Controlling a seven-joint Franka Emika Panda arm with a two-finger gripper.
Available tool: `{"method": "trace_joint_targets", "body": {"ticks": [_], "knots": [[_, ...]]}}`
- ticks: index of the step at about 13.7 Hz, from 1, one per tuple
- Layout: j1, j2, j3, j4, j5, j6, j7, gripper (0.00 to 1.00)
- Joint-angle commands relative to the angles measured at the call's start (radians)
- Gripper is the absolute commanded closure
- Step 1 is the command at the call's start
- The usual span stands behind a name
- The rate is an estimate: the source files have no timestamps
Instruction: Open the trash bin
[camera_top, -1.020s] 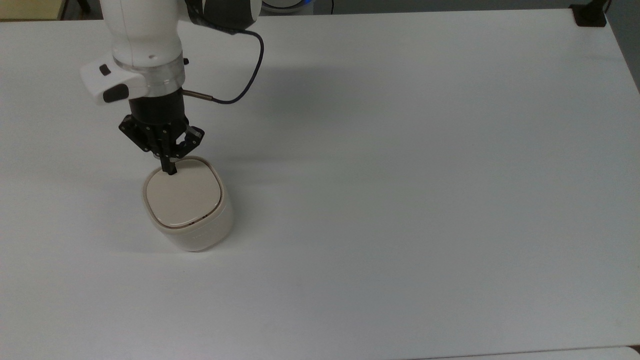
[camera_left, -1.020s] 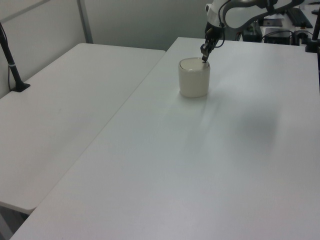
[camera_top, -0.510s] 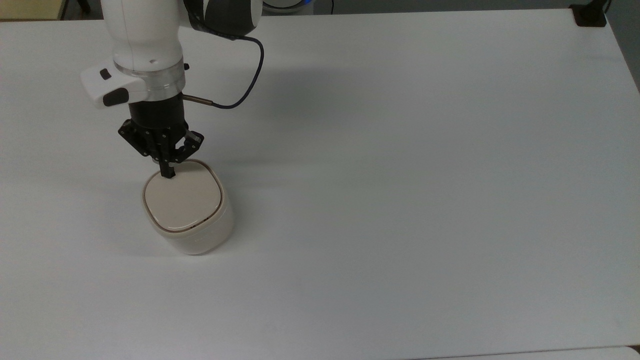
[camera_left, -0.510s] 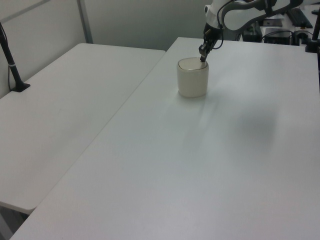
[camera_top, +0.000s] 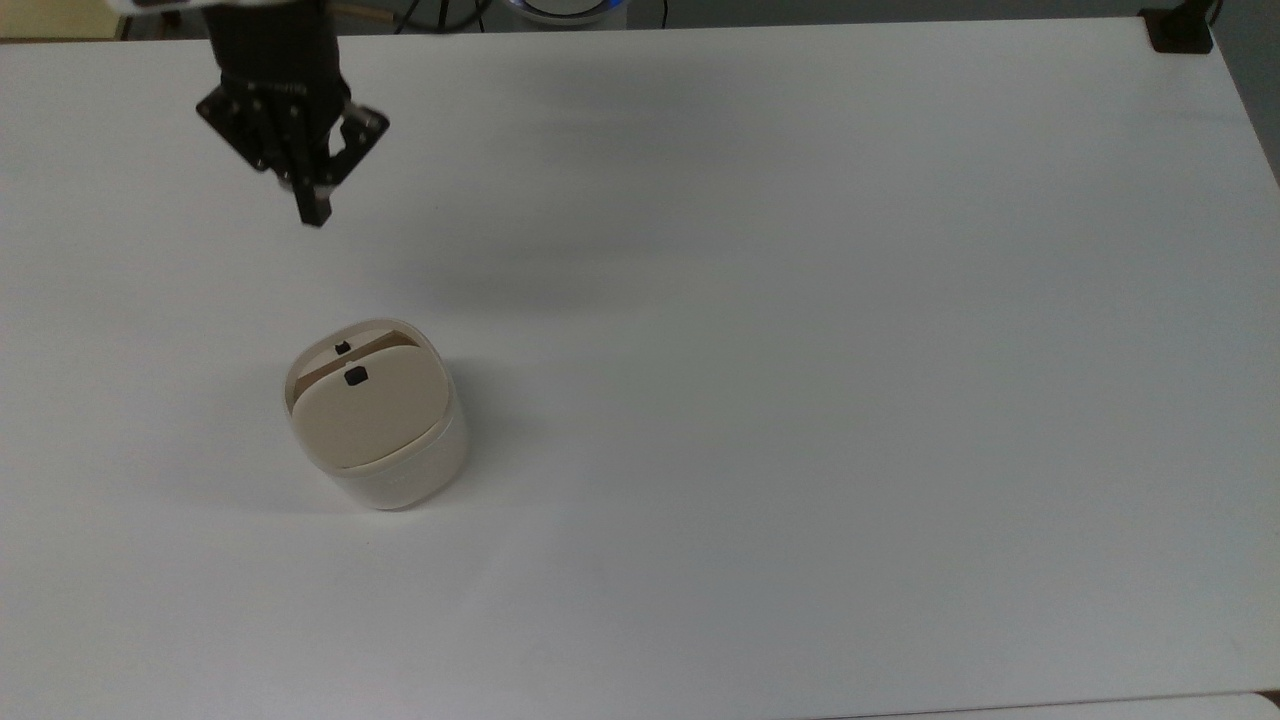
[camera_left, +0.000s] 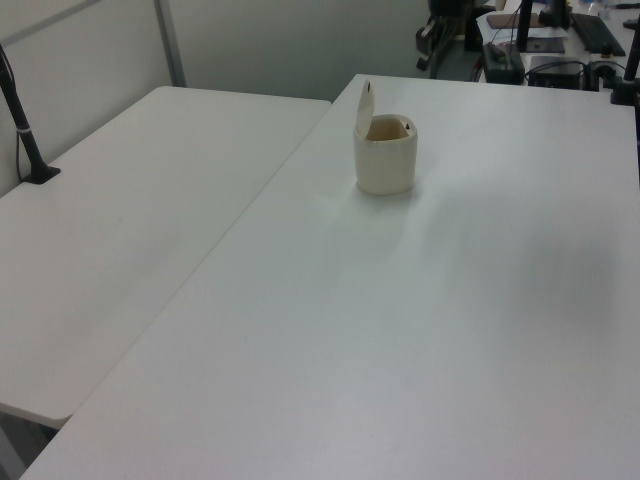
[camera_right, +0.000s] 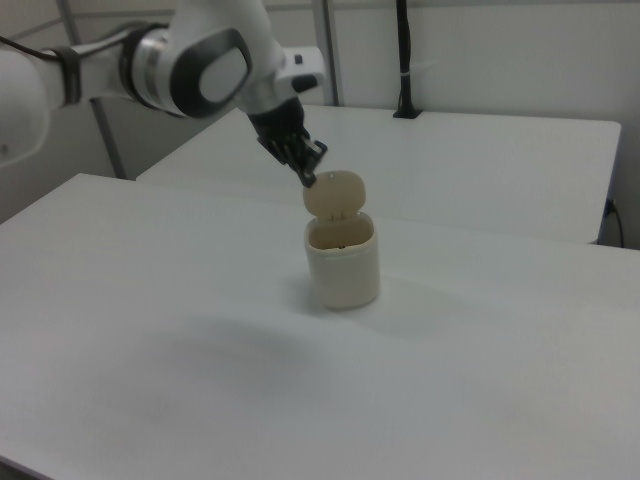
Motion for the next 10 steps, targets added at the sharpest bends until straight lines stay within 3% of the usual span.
{"method": "trace_joint_targets", "body": {"ticks": [1, 3, 4, 7, 10], "knots": [[0.039, -0.086, 0.003, -0.023, 0.016, -0.154, 0.057, 0.53], [0.07, -0.12, 0.003, -0.026, 0.015, -0.243, 0.086, 0.07], [0.076, -0.131, 0.003, -0.026, 0.016, -0.289, 0.083, 0.0], [0.129, -0.148, 0.003, -0.032, 0.016, -0.404, 0.088, 0.0], [0.139, -0.14, 0.004, -0.029, 0.0, -0.405, 0.026, 0.0]]}}
